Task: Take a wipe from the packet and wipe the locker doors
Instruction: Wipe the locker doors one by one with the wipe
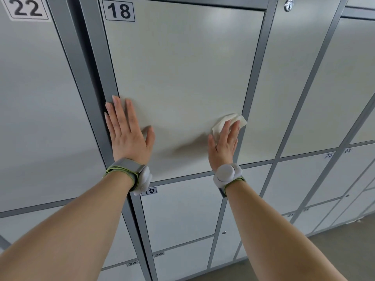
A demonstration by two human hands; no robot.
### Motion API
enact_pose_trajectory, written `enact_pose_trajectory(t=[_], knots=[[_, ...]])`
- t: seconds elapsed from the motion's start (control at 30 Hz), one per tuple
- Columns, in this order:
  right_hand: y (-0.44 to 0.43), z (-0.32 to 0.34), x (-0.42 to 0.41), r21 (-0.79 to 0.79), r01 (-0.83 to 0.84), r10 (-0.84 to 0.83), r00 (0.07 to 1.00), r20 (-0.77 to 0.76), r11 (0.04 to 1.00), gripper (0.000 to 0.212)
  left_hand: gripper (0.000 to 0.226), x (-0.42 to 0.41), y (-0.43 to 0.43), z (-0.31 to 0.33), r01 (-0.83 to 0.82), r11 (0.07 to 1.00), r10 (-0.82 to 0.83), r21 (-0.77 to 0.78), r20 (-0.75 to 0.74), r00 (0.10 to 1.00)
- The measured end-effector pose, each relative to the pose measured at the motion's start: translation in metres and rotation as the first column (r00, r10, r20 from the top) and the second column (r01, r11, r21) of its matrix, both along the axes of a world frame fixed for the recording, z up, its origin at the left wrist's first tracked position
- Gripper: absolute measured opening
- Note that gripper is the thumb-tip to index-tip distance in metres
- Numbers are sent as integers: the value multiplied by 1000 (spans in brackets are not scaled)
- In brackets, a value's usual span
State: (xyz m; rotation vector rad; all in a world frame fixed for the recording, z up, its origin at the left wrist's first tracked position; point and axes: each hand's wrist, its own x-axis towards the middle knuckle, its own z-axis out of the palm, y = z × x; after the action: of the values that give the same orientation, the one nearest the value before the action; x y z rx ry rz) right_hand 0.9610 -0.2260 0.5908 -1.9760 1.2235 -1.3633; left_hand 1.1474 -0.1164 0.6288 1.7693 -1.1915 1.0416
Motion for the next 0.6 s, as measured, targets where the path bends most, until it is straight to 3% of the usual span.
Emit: enact_pose_trajectory(t=[0.2,0.47,0.6], knots=[[10,-34,-4,187,-16,26,999,-46,982,72,72,-1,1,0,-2,1000,2,11,-5,1000],[1,-6,-7,31,-37,37,999,2,999,65,72,-2,4,1,-2,999,3,36,-26,1000],[8,-35,-12,146,-29,38,998,-59,989,67,73,-4,6,2,-3,999,5,53,-37,999]])
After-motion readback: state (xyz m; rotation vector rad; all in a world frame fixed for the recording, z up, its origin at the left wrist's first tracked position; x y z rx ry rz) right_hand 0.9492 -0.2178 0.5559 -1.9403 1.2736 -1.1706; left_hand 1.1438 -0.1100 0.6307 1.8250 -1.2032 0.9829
